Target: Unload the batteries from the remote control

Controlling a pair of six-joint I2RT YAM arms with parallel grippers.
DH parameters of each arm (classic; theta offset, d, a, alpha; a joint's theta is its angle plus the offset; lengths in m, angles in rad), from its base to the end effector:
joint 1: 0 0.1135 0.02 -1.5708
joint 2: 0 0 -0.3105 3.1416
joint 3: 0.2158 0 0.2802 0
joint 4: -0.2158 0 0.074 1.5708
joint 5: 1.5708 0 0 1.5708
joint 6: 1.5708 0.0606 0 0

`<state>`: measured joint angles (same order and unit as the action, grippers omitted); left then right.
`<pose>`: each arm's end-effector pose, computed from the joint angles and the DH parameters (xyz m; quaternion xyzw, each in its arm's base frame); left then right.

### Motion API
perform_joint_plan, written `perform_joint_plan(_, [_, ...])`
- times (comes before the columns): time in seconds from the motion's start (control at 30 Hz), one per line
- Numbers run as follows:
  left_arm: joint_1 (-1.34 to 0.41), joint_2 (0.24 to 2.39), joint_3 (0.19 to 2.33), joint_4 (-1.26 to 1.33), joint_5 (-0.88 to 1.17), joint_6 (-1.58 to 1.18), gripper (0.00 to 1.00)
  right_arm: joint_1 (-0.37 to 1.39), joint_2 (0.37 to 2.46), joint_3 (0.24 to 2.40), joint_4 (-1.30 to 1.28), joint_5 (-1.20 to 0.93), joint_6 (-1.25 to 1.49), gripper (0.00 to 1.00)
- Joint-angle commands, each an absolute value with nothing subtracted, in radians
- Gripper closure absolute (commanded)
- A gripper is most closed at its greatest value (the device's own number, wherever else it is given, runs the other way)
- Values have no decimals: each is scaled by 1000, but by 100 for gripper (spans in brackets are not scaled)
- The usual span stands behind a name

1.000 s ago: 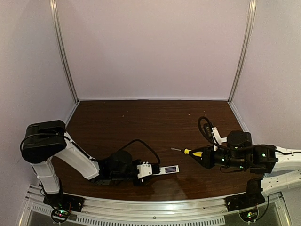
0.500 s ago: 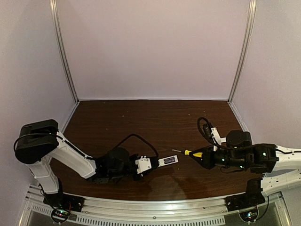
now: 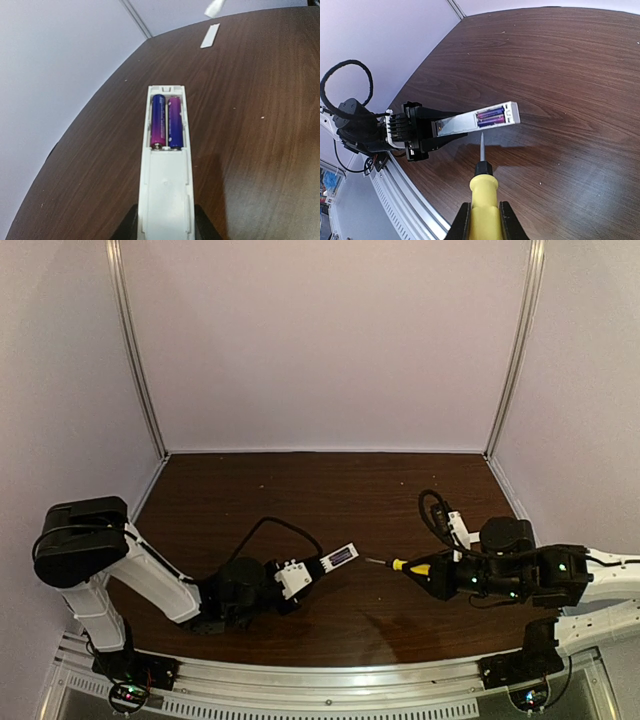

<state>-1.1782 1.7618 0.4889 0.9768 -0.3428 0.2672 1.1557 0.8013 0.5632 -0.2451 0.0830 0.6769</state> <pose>0.1497 -0.3082 0.1361 0.4477 0.6611 -0.1348 0.5869 0.0865 0.1838 0.2678 -0.1819 0.8357 0.3885 0.3429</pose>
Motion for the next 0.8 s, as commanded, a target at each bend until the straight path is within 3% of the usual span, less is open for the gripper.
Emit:
perform_joint_plan(0.0, [-1180, 1746, 534, 900, -183, 281, 100, 1165, 810, 598, -271, 102, 669, 100])
perform_joint_plan(0.77, [-1180, 1753, 507, 961, -126, 327, 100, 1304, 920, 686, -437, 308, 770, 100])
